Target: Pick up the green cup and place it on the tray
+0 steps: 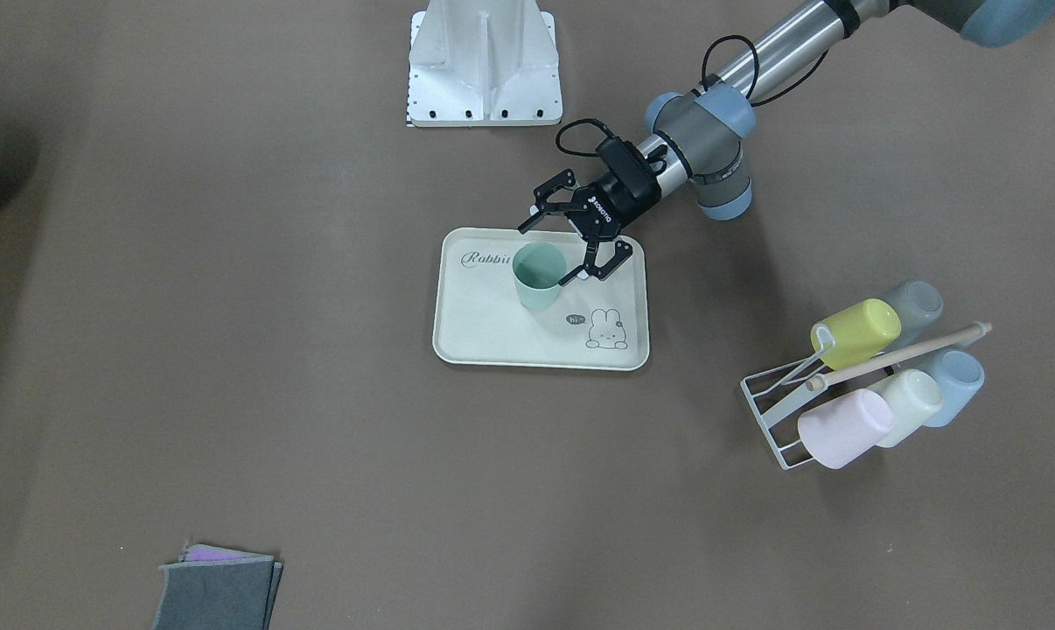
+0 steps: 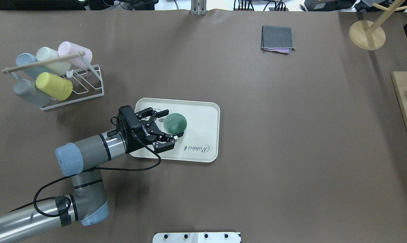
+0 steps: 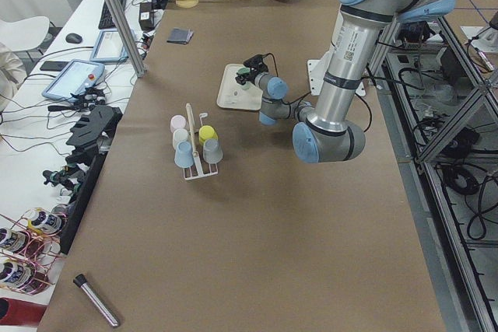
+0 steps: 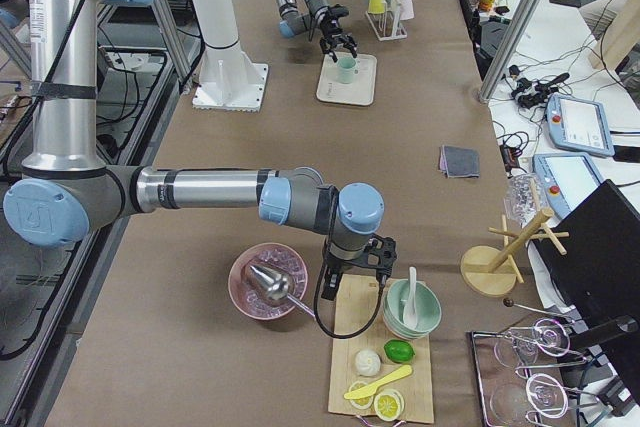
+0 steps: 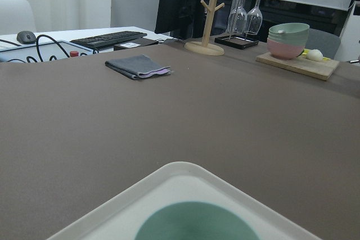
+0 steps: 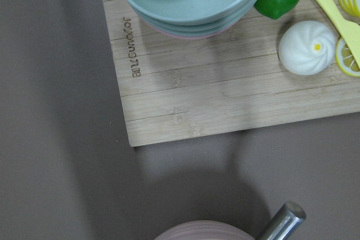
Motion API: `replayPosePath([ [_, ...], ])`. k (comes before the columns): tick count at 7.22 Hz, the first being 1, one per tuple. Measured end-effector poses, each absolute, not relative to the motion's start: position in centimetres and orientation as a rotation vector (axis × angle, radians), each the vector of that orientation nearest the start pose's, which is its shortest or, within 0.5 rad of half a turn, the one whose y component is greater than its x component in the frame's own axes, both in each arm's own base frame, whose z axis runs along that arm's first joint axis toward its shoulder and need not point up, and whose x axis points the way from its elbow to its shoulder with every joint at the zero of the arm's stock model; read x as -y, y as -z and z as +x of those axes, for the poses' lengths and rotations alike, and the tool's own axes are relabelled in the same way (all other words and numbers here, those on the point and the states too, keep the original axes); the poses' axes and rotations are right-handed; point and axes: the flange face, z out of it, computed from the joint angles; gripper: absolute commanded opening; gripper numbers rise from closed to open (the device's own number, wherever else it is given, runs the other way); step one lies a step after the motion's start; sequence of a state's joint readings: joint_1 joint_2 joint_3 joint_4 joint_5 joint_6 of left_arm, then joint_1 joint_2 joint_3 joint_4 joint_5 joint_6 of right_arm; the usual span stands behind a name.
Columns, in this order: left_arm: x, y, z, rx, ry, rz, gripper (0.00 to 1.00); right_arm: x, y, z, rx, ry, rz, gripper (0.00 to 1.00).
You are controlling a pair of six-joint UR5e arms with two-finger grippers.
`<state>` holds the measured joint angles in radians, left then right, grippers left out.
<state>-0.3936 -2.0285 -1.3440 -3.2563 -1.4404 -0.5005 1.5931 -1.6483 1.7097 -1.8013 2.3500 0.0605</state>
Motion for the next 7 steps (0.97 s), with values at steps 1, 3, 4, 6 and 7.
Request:
replayPosePath([
  [1, 37.8, -31.0, 51.4, -1.387, -0.314, 1.369, 0.98, 44.3, -64.8, 7.5, 0.775, -0.148, -0.173, 1.00],
  [3, 40.8, -26.6, 47.5, -1.322, -0.272, 1.398, 0.98, 44.2, -64.8, 7.9, 0.776, -0.155, -0.169, 1.00],
  [4, 42.8, -24.5, 45.3, -1.255, -0.254, 1.394, 0.98, 44.2, -64.8, 8.0, 0.776, -0.157, -0.167, 1.00],
  [6, 46.9, -22.0, 42.4, -1.112, -0.230, 1.354, 0.98, 44.3, -64.8, 8.1, 0.775, -0.159, -0.166, 1.00],
  [7, 49.8, -21.4, 40.7, -1.024, -0.219, 1.314, 0.98, 44.3, -64.8, 8.1, 0.774, -0.159, -0.166, 1.00],
])
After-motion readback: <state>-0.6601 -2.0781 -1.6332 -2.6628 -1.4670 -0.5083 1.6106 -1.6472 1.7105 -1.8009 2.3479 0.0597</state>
